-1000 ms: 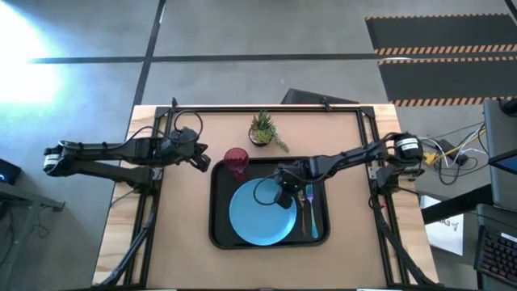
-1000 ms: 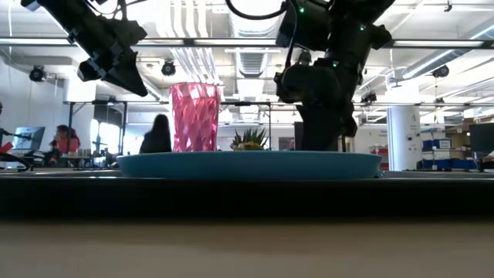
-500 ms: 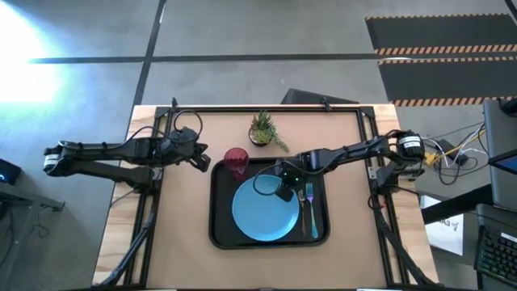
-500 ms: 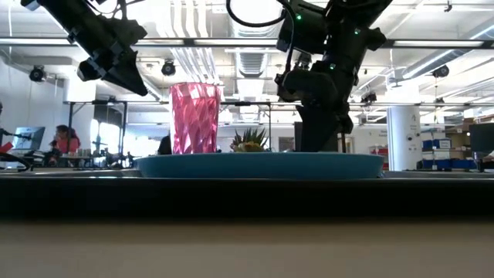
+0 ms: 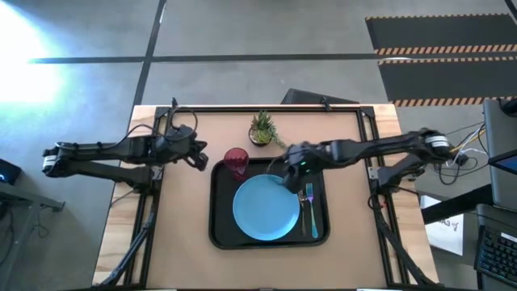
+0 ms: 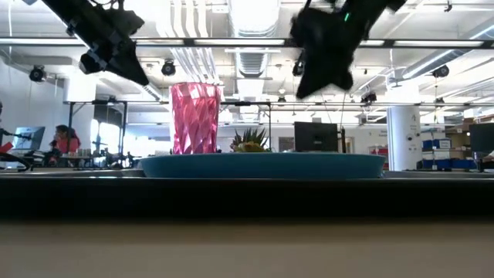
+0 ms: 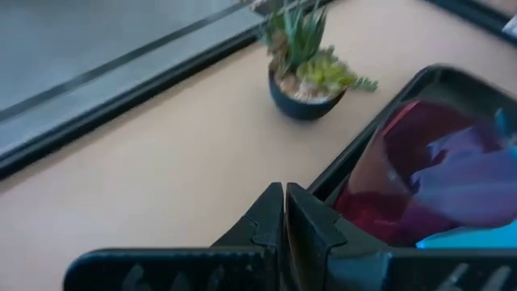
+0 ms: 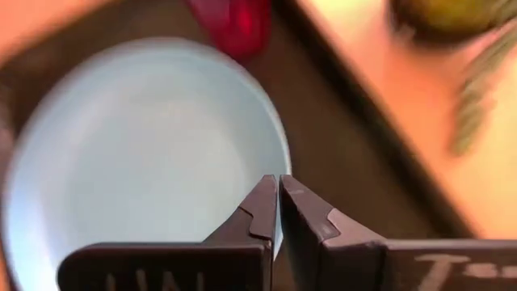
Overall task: Pick and place plate/cup/fork/spoon on tray
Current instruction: Adjust the blue plate on the black serving tray
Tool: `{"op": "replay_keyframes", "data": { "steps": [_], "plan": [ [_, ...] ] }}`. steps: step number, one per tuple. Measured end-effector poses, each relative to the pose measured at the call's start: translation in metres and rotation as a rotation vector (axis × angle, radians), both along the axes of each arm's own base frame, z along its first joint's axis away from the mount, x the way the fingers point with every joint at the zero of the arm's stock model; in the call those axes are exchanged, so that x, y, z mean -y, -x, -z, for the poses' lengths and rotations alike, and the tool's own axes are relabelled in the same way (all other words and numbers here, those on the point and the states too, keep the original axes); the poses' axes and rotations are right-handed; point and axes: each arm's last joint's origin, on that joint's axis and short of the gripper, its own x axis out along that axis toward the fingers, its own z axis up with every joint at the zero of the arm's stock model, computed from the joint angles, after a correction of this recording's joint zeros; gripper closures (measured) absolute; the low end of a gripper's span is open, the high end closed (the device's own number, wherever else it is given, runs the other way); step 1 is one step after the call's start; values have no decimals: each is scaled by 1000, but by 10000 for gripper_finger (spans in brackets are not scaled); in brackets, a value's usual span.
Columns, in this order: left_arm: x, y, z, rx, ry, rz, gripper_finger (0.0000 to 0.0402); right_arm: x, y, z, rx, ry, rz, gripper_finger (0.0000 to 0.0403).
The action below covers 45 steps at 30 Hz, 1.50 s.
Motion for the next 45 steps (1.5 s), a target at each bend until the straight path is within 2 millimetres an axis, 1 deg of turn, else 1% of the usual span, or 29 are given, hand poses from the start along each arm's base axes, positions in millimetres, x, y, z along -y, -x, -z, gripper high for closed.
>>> {"op": "replay_keyframes", "data": {
  "steps": [4,7,9,12,14,16,23,26,28,31,38,42,45],
  "plan": [
    [1,8,-13,50,-25,16,402,2,28,-46,160,98,18,394],
    [2,15,-19,94,-30,16,402,2,52,-75,274,119,34,394],
    [2,20,-21,116,-32,15,402,2,65,-87,328,121,39,394],
    [3,25,-23,140,-35,15,402,2,78,-91,336,135,54,394],
    [3,27,-22,143,-35,14,402,2,81,-84,292,123,67,394],
    [3,28,-21,144,-35,14,402,2,81,-68,226,94,97,394],
    [3,26,-17,129,-32,13,402,2,71,10,-36,14,188,394],
    [2,25,-16,124,-30,12,402,2,67,34,-121,7,210,394],
    [2,23,-15,118,-30,12,402,2,63,46,-171,9,213,394],
    [2,22,-15,118,-30,13,402,2,55,58,-196,12,212,394],
    [2,20,-14,116,-30,16,402,2,33,76,-144,0,174,394],
    [2,20,-15,121,-31,16,402,2,29,83,-154,4,168,394],
    [2,21,-15,130,-32,16,402,1,28,84,-149,-7,164,394]
  ]
}}
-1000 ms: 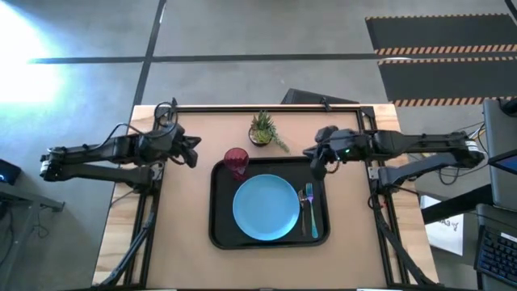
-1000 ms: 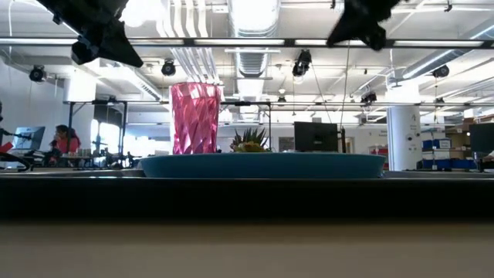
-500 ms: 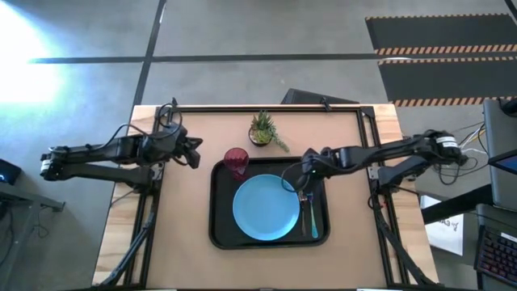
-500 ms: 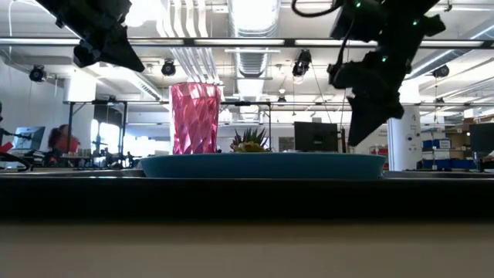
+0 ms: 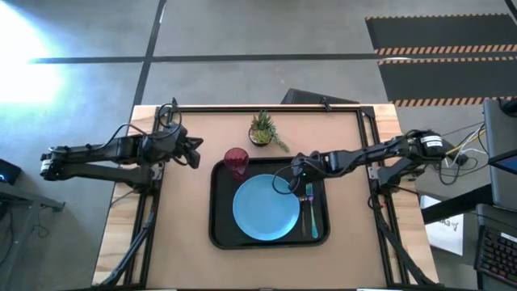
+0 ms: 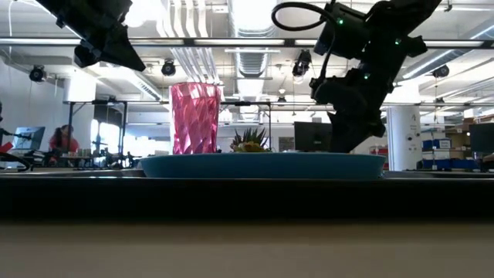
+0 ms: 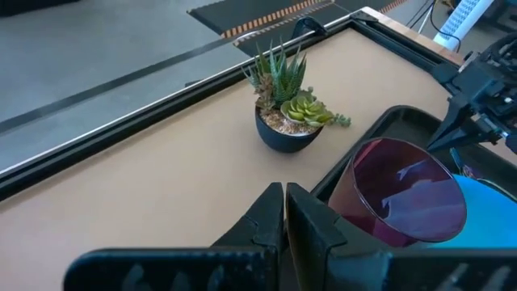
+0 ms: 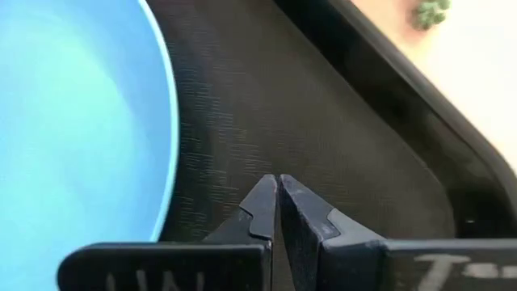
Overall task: Pick and place plate/cup/fork/spoon on tray
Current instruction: Adjust the blue plate on the black serving tray
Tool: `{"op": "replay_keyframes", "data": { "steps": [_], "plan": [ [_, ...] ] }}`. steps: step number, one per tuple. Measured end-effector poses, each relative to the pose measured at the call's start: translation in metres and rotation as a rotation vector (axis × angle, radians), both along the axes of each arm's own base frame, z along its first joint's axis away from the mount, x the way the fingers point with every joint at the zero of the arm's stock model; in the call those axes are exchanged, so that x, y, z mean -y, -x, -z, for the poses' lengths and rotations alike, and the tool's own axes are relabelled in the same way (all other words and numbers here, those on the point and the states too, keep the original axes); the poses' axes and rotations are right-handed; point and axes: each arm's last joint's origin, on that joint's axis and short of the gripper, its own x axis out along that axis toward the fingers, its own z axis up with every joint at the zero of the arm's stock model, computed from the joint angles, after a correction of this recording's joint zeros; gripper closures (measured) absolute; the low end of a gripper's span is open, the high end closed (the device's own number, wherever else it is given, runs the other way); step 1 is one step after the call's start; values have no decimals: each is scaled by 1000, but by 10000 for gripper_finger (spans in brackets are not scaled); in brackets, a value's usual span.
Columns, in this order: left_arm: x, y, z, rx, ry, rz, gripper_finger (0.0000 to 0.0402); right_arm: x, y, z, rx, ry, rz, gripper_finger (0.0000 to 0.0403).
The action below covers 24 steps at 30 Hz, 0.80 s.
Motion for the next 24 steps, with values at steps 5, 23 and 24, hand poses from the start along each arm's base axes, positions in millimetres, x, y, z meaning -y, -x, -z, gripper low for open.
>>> {"op": "replay_keyframes", "data": {
  "steps": [5,23,24],
  "plan": [
    [0,0,0,0,-1,0,402,0,-1,-1,18,-19,11,394],
    [0,0,1,-2,-1,1,402,-10,-5,-2,66,-64,6,394],
    [0,0,1,-2,-1,1,402,-11,-6,-2,68,-64,4,394]
  ]
}}
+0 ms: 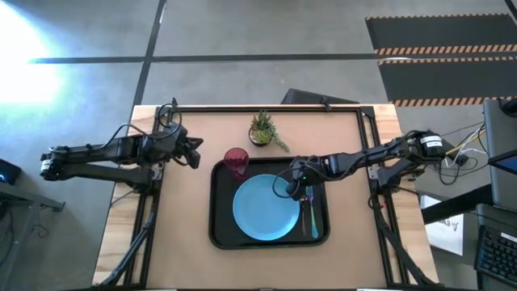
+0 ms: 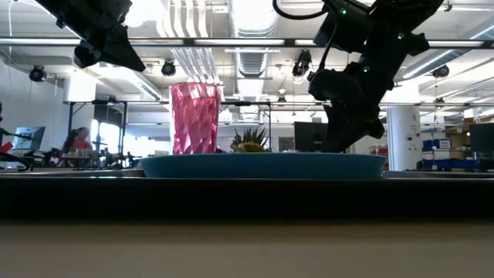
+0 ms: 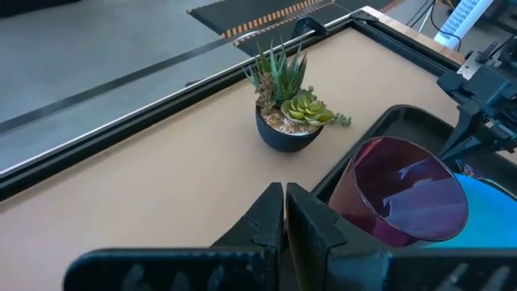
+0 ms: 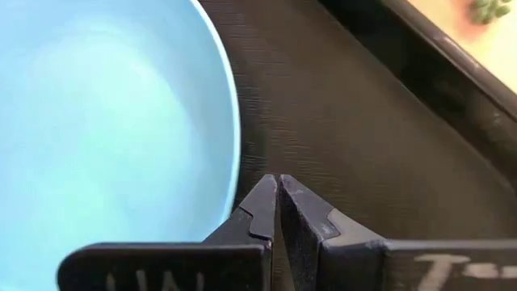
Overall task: Pick and place plate/cup/fork/spoon on tray
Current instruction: Adjust the blue plate on the black serving tray
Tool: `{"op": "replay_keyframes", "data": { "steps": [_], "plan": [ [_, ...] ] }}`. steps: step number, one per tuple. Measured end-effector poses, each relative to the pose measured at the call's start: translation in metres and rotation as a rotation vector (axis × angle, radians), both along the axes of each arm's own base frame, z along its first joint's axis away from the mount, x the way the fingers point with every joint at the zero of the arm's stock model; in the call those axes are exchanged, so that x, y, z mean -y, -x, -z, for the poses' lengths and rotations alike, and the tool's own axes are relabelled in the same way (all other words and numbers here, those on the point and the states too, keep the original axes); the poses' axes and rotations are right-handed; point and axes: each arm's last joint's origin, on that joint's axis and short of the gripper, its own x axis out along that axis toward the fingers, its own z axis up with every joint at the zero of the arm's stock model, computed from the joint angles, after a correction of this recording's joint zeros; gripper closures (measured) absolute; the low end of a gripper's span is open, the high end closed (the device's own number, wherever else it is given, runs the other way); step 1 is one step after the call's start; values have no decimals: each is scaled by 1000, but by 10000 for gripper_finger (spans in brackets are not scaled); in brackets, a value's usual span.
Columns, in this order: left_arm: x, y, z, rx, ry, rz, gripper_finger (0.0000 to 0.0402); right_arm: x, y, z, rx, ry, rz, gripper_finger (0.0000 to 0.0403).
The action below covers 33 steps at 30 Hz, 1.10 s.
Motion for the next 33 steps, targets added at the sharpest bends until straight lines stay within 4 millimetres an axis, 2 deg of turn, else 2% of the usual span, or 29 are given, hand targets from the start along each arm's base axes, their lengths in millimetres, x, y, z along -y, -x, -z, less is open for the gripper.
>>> {"op": "replay_keyframes", "data": {
  "steps": [15,21,27,33],
  "plan": [
    [0,0,0,-4,-5,4,402,-12,-1,-1,29,9,8,394],
    [0,0,0,-4,-5,4,402,-11,-5,13,-16,20,13,394],
    [0,0,0,-4,-5,4,402,-15,-22,30,-42,-33,-29,394],
    [0,0,0,-5,-5,4,402,-18,-45,32,-39,-36,-91,394]
  ]
}}
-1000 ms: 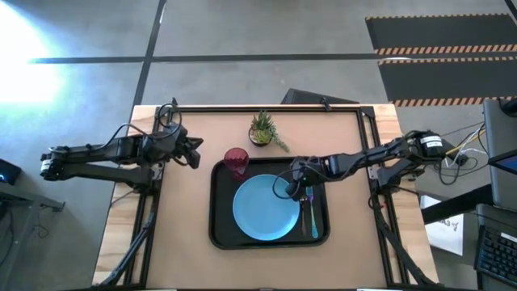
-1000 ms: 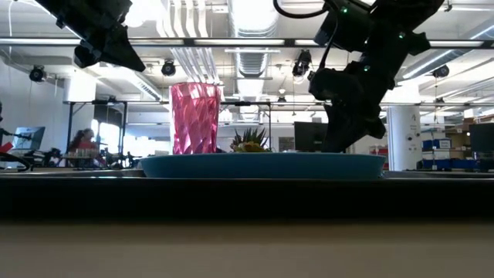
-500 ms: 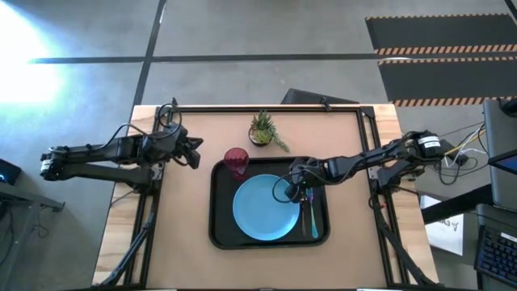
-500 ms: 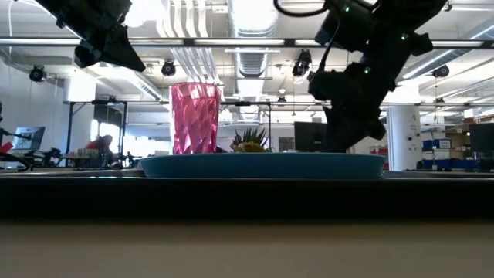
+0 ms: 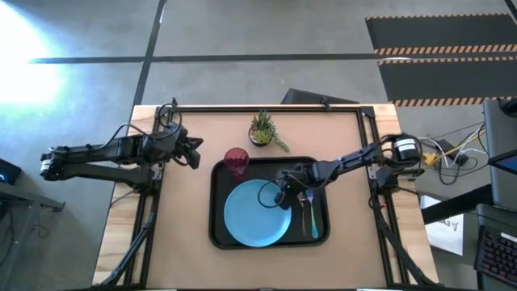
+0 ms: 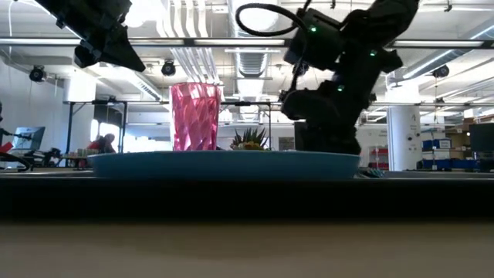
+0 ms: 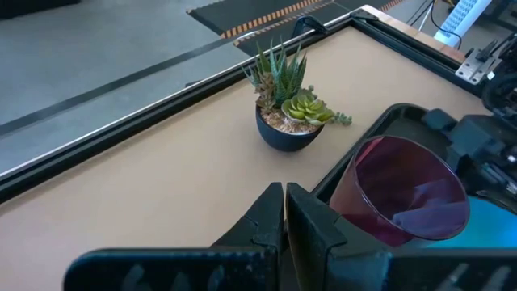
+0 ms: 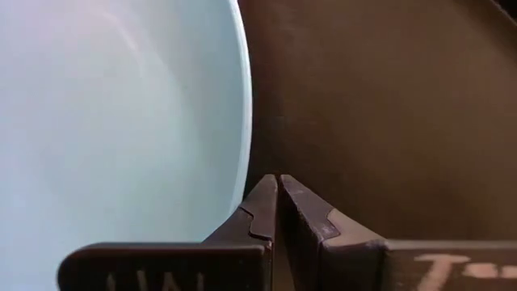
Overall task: Pick and place plate/cup/fork/spoon on tray
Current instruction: Adjust the blue plate on the black serving tray
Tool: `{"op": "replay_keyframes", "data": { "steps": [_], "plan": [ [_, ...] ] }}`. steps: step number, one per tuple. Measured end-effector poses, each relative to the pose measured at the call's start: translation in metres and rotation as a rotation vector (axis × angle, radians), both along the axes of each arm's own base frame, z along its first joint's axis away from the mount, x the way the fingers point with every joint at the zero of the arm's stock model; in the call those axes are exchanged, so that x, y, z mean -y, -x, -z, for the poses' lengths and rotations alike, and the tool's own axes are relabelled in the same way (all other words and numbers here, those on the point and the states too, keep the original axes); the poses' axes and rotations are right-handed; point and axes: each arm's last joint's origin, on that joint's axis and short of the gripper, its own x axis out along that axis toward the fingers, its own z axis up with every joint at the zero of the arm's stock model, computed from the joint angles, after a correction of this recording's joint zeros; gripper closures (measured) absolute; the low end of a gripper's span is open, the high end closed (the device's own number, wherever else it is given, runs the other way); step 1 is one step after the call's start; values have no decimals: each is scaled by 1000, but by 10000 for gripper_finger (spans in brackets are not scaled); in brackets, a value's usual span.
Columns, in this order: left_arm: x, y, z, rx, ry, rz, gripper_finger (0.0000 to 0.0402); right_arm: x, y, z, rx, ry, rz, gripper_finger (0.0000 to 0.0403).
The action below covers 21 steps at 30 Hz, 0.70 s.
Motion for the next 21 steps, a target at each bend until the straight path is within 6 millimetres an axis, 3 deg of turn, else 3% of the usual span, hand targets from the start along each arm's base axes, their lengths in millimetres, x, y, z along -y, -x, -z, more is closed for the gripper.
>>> {"op": "replay_keyframes", "data": {
  "steps": [6,15,21],
  "plan": [
    [0,0,0,-1,0,0,402,-1,-13,-3,7,9,-52,394],
    [0,0,1,-6,2,-1,402,3,7,-18,-115,67,-19,394],
    [-1,-10,12,-60,17,-7,402,5,12,-45,-26,118,18,394]
  ]
}}
